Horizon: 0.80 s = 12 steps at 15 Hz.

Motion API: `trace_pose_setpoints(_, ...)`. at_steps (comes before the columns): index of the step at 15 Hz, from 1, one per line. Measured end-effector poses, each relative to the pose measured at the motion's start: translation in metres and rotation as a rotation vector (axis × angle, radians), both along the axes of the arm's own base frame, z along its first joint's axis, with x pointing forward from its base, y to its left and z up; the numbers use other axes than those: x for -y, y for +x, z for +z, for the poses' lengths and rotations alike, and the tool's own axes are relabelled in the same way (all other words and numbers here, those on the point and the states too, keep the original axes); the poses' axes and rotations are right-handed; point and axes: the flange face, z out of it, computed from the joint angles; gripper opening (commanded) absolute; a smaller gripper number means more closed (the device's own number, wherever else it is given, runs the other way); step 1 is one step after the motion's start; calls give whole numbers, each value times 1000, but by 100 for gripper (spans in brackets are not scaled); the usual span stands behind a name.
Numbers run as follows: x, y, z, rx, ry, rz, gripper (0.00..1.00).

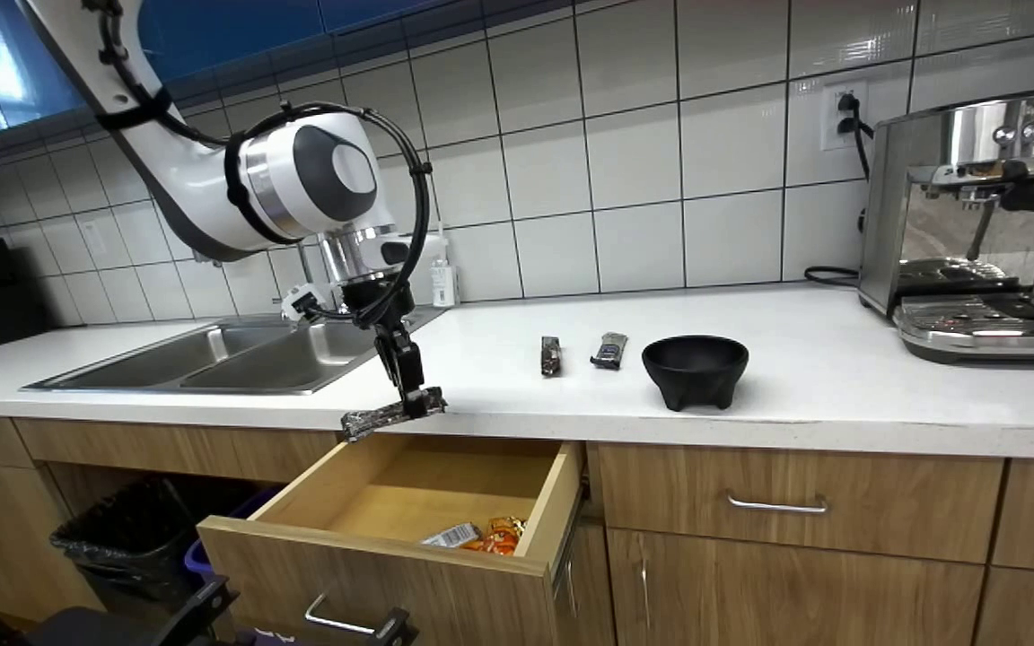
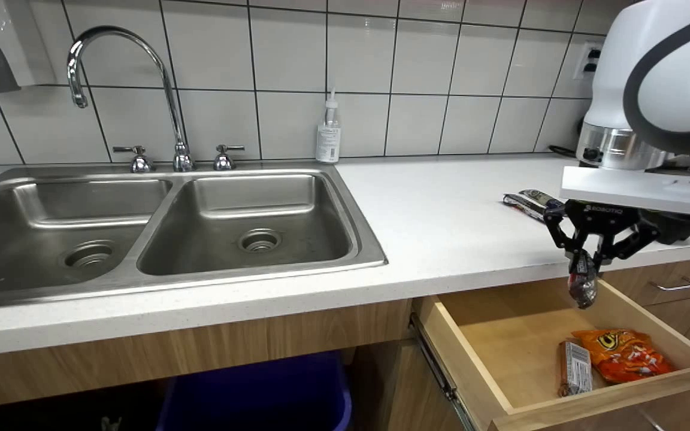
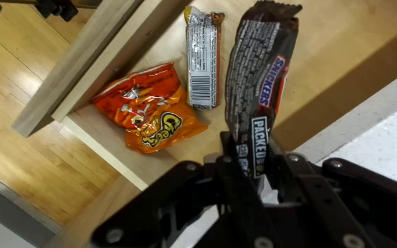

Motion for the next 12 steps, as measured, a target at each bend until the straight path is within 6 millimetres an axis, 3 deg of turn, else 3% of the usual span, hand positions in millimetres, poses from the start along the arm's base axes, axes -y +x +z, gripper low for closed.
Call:
trace_pose_setpoints(5, 19, -28, -9, -8, -24, -129, 6)
trace_pose_setpoints(12, 41, -47, -23, 19, -15, -275, 6)
